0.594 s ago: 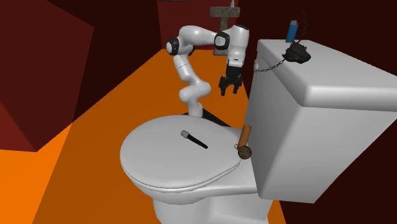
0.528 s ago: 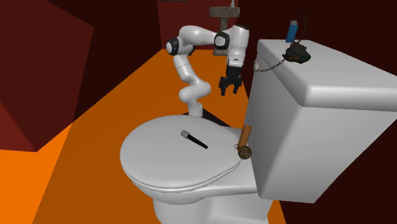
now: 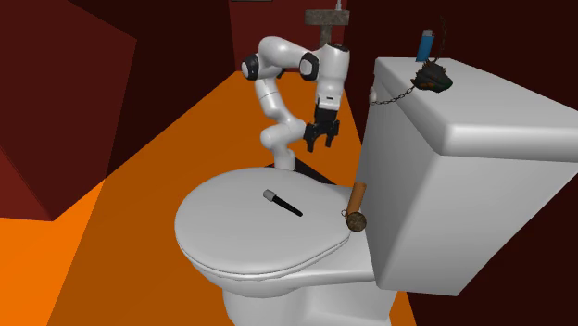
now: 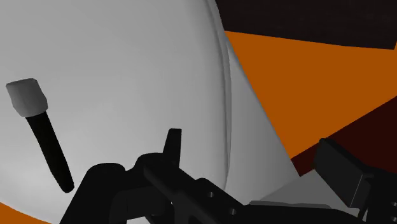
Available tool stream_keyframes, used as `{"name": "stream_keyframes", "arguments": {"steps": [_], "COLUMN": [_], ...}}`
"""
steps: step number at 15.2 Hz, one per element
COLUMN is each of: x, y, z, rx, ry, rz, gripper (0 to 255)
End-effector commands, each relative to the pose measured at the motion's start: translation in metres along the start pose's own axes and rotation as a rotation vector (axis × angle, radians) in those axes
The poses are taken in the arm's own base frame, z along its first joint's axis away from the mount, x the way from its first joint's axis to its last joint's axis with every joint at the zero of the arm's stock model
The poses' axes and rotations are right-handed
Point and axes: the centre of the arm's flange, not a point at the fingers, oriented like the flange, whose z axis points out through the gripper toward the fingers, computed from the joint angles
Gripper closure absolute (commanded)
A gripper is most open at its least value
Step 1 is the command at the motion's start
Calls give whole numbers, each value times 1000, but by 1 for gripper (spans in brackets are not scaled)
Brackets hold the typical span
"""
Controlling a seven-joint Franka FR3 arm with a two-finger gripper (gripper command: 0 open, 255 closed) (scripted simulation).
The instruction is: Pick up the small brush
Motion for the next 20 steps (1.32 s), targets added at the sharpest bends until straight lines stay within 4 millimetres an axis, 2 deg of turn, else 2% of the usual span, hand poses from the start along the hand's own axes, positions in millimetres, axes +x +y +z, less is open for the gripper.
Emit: {"name": "stream_keyframes", "arguments": {"steps": [1,17,20], "x": [10,85,85], "y": [25,215,213], "z": [9,75,91], "rx": [2,24,24], "ry": [-9,-79,-79], "rz": [-26,-213,-213], "gripper": [0,0,0]}}
